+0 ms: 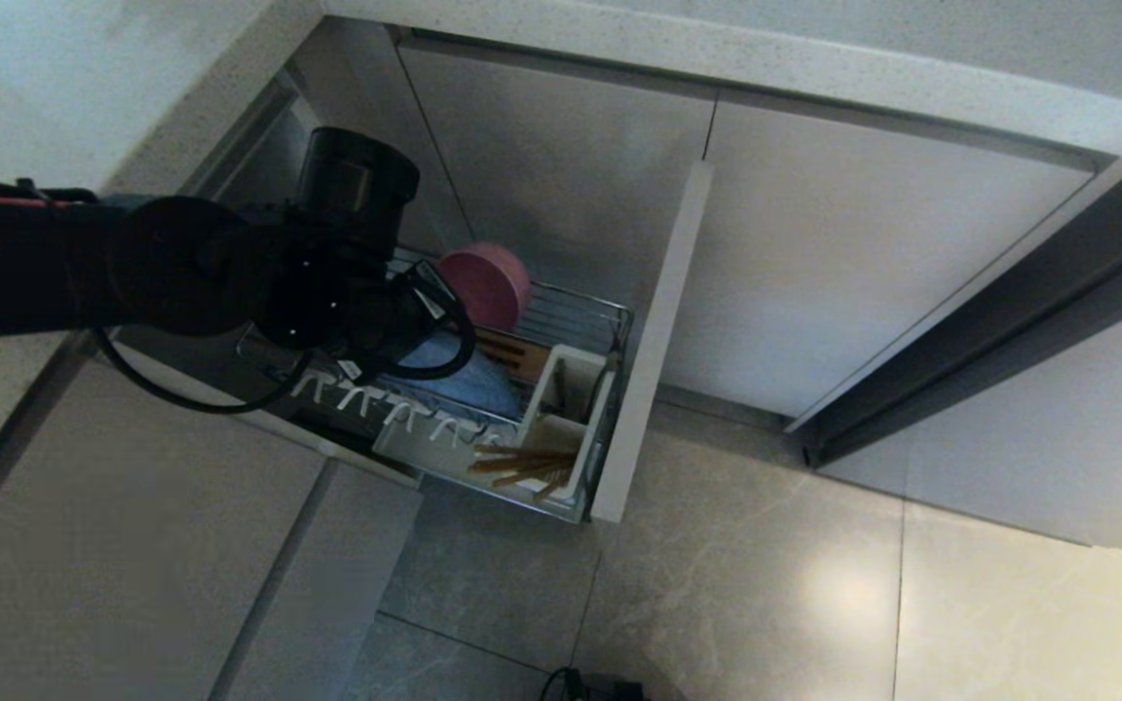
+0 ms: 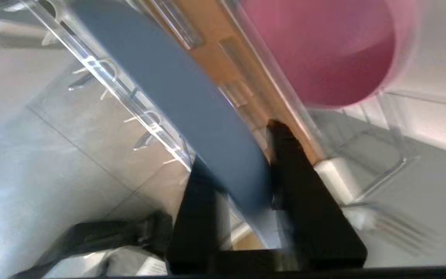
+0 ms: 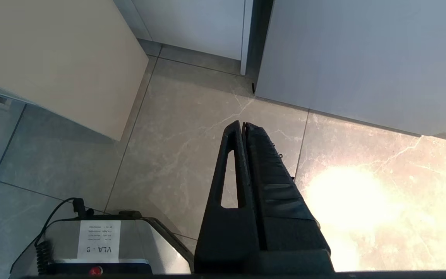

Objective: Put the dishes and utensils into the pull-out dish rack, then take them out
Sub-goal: Take the plate out of the cupboard

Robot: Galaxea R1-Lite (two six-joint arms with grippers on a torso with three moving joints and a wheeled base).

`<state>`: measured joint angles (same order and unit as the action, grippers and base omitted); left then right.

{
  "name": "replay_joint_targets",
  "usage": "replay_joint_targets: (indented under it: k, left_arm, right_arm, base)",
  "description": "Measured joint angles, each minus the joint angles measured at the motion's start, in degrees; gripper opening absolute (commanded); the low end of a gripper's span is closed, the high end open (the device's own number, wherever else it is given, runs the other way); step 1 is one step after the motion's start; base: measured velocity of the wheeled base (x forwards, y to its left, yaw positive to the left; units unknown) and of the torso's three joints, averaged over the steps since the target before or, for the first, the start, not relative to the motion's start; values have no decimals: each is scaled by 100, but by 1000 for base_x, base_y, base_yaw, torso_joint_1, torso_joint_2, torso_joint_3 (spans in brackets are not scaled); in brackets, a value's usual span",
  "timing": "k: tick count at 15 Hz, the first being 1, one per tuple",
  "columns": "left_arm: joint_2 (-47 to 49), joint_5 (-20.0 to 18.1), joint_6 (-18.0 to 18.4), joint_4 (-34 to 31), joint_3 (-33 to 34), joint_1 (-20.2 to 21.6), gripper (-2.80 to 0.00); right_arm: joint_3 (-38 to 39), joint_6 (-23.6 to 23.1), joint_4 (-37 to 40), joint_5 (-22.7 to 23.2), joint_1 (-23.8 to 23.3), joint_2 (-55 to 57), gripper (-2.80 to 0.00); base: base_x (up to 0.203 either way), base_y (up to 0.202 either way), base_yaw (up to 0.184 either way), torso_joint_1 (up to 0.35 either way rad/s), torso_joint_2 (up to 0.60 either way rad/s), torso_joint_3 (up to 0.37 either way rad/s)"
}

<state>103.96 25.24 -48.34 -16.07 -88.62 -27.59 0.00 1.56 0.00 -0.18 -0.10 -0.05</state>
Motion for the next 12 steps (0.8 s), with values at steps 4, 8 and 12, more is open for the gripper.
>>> replay_joint_targets:
  k: [4, 8, 12]
  left_arm:
    - [-33, 6, 10, -20, 3, -13, -280]
    - [-132, 9, 22, -42, 2, -51, -280]
    - [-400, 13, 57, -64, -70, -119, -280]
  right_arm:
    - [0, 0, 0, 0, 0, 0, -280]
    - [0, -2, 0, 0, 0, 0, -280]
    - [0, -2, 0, 2, 0, 0, -280]
  base:
    - [0, 0, 0, 0, 0, 0]
    - [0, 0, 0, 0, 0, 0]
    - [0, 0, 0, 0, 0, 0]
